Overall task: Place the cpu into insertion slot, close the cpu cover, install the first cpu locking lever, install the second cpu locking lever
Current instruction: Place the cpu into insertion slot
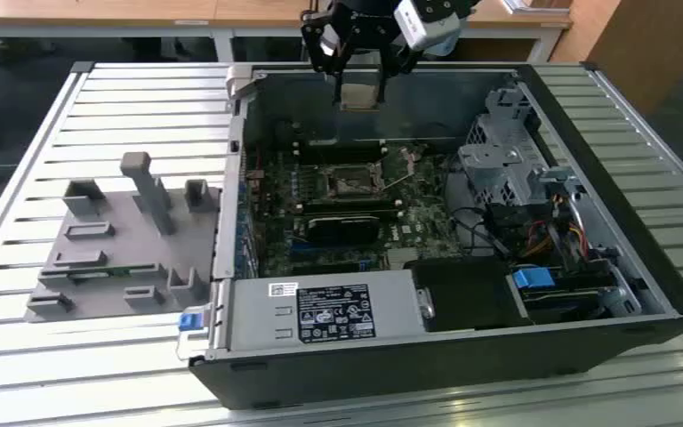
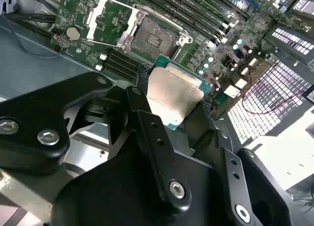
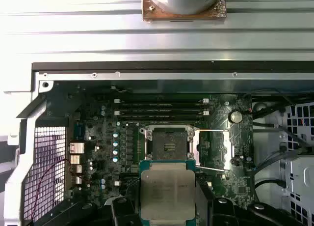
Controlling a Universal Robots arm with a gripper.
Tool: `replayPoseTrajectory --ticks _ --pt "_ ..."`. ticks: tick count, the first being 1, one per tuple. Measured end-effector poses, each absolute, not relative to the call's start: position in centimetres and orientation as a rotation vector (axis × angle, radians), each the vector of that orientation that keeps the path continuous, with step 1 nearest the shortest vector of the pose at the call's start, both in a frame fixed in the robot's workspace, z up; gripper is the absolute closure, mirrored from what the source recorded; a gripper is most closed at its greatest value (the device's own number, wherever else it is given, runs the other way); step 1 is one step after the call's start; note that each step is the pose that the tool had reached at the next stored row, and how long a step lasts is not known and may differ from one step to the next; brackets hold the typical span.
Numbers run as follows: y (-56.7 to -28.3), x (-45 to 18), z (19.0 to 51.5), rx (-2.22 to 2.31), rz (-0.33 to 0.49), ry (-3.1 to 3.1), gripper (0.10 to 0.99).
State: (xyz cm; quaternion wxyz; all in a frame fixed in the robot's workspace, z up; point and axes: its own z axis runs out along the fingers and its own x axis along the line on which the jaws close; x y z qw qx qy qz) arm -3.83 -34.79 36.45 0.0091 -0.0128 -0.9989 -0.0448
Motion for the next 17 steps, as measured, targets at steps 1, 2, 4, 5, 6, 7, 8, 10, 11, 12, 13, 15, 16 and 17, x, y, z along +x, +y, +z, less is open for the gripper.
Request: replayPoseTrajectory --ticks 1,2,4,5,6,7,8,10,11,12,13,15,16,17 --pt "-34.79 -3.83 36.45 -0.040 -0.140 -3.120 0.545" --pt "-34.79 -3.83 36.45 -0.040 -0.140 -3.120 0.545" --pt "-34.79 -3.83 36.45 -0.040 -0.140 -3.120 0.545" --pt "-34.79 -3.83 36.45 -0.043 -0.140 -3.120 0.545" --pt "-34.79 -3.83 36.45 -0.052 -0.140 -3.120 0.545" --pt "-34.79 -3.84 36.45 -0.063 -0.140 -3.120 0.545" --pt "-34.79 -3.84 36.45 -0.072 -0.140 -3.120 0.545" --pt "-34.79 -3.85 36.44 -0.085 -0.140 -3.120 0.545" --pt "-34.79 -3.85 36.44 -0.090 -0.141 -3.120 0.545" --pt "-34.79 -3.85 36.44 -0.094 -0.141 -3.120 0.545" --pt "-34.79 -3.85 36.44 -0.099 -0.141 -3.120 0.545" --pt "-34.79 -3.86 36.43 -0.108 -0.141 -3.120 0.545" --pt "-34.79 -3.86 36.43 -0.110 -0.141 -3.120 0.545" --pt "-34.79 -3.87 36.43 -0.114 -0.141 -3.120 0.545"
